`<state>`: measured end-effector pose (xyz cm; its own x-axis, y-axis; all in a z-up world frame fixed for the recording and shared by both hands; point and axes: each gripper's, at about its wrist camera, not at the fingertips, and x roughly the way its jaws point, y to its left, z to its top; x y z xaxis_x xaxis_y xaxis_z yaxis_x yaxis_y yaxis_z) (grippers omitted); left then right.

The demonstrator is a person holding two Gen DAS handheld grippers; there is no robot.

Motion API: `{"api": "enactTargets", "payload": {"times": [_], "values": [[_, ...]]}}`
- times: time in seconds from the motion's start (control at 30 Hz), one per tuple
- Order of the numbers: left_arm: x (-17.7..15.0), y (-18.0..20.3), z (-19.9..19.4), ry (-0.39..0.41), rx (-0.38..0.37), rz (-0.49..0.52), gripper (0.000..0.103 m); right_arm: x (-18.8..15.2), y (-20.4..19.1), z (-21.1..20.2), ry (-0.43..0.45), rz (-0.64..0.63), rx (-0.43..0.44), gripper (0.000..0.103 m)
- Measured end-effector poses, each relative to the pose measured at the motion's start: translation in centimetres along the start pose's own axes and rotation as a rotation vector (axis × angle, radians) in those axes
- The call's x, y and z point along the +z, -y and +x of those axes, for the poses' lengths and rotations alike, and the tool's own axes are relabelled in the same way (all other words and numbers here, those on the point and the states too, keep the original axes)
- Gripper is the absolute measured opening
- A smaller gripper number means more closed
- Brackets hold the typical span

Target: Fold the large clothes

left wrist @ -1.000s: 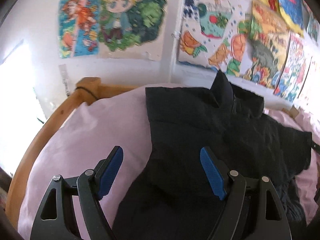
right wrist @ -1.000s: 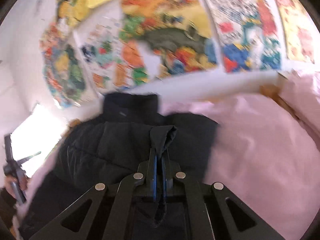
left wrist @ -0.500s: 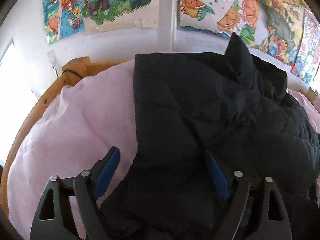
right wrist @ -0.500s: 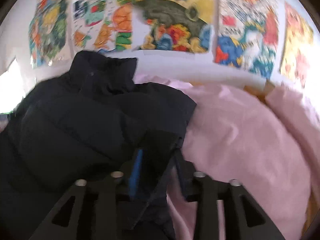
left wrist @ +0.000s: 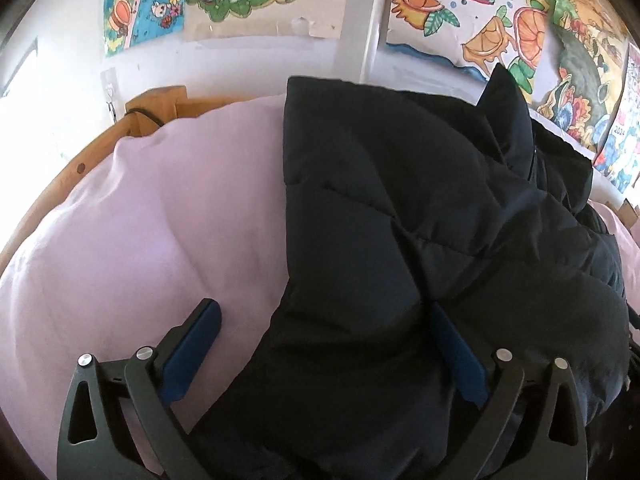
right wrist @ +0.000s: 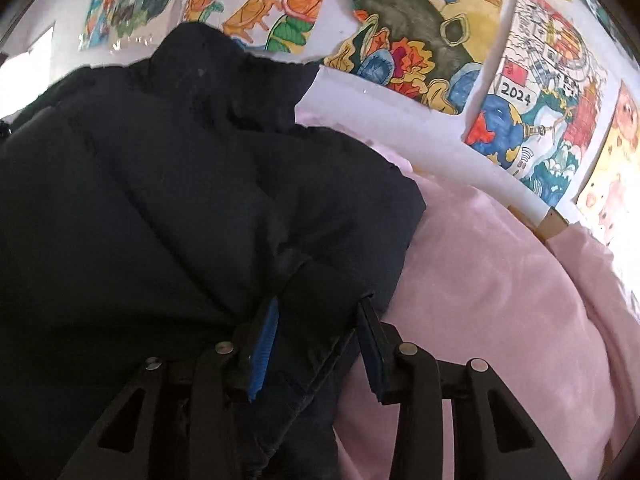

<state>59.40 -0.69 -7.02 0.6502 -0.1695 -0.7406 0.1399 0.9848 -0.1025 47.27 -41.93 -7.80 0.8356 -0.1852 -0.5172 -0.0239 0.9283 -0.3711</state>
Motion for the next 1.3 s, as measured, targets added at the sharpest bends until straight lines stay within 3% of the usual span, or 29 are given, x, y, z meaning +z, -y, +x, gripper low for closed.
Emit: {"api": "enactTargets", "payload": {"times": [0.1, 0.23, 0.33, 0.5, 0.63, 0.77, 0.9, 0.97, 1.0, 1.03, 1.1, 1.3], "values": [[0.4, -0.1, -1.5, 0.033, 0.002, -0.009, 0.102, 0.4, 1.6, -1.2, 0.019, 0.065, 0.051, 0.053], [1.7, 0.2, -5.5, 0.164, -0.048, 0.025, 0.102, 1.8, 4.3, -3.6, 0.088, 0.180, 0.124, 0.072], [3.8, 1.8, -7.2, 0.204, -0.091, 0.089, 0.102, 4.2, 5.6, -4.2, 0.119, 0.224, 0.155, 0.078], [9.6, 6.9, -3.9, 0.123, -0.122, 0.139, 0.102, 9.9, 6.6, -0.7, 0.084, 0.340, 0.281, 0.079], [14.2, 10.3, 0.3, 0.066, -0.206, 0.119, 0.102, 14.9, 5.6, 4.2, 0.025, 0.422, 0.360, 0.079], [17.6, 13.4, 3.4, 0.063, -0.225, 0.166, 0.102, 17.9, 4.8, 7.9, -0.008, 0.494, 0.376, 0.076], [18.8, 14.4, 5.6, 0.050, -0.248, 0.155, 0.100, 19.0, 4.7, 9.6, 0.020, 0.515, 0.318, 0.052], [19.3, 14.4, 6.7, 0.051, -0.259, 0.111, 0.092, 19.1, 4.8, 10.2, 0.021, 0.532, 0.321, 0.037], [19.5, 14.1, 7.0, 0.056, -0.265, 0.087, 0.069, 19.0, 4.8, 10.2, 0.028, 0.537, 0.325, 0.027], [19.8, 13.8, 7.4, 0.052, -0.290, 0.059, 0.040, 18.9, 4.8, 10.0, 0.045, 0.538, 0.332, 0.024], [20.0, 13.6, 7.8, 0.015, -0.344, 0.014, 0.012, 18.6, 4.6, 9.1, 0.070, 0.528, 0.347, 0.019], [18.5, 13.8, 2.0, 0.159, -0.369, 0.117, 0.005, 18.4, 4.7, 4.0, 0.163, 0.459, 0.379, 0.016]]}}
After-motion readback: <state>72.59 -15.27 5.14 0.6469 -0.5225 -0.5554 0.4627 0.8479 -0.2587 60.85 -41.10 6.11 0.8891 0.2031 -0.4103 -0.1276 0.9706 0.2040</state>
